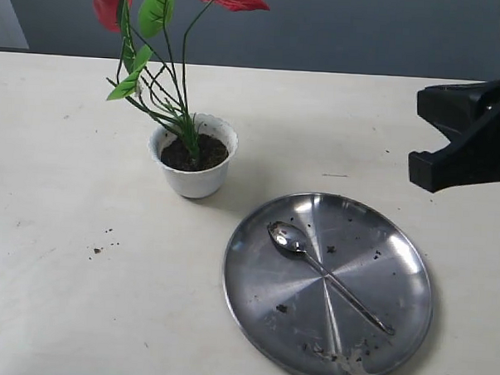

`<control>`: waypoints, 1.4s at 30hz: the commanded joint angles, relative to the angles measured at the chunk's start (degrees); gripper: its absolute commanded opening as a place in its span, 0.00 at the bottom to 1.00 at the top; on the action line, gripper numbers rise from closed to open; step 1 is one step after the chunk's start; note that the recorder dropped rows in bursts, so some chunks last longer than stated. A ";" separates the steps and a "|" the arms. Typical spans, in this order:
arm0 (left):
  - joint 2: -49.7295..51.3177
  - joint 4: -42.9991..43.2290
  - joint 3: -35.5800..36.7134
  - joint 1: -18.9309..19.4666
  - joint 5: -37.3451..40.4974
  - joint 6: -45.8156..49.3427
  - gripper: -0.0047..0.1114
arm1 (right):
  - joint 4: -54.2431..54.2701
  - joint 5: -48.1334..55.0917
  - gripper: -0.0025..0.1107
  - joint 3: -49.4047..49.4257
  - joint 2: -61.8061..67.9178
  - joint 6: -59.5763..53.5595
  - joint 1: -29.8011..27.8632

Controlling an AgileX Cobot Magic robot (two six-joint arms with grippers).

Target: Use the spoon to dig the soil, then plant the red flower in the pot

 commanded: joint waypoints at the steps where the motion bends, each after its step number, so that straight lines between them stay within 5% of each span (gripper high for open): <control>1: 0.19 -0.29 -0.15 -0.13 -0.39 -0.21 0.05 | -1.72 -0.57 0.02 0.85 -0.57 0.05 -0.42; 11: 0.19 -0.29 -0.15 -0.13 -0.39 -0.21 0.05 | 8.12 -10.67 0.02 15.88 -10.58 0.05 -3.18; 21: 0.19 -0.29 -0.15 -0.13 -0.39 -0.21 0.05 | 8.89 -7.27 0.02 27.71 -32.92 0.05 -22.88; 29: 0.19 -0.29 -0.15 -0.13 -0.39 -0.21 0.05 | 10.43 -7.21 0.02 34.40 -45.69 0.05 -31.84; 42: 0.19 -0.29 -0.15 -0.13 -0.39 -0.21 0.05 | 16.78 -3.35 0.02 35.22 -48.10 0.05 -35.19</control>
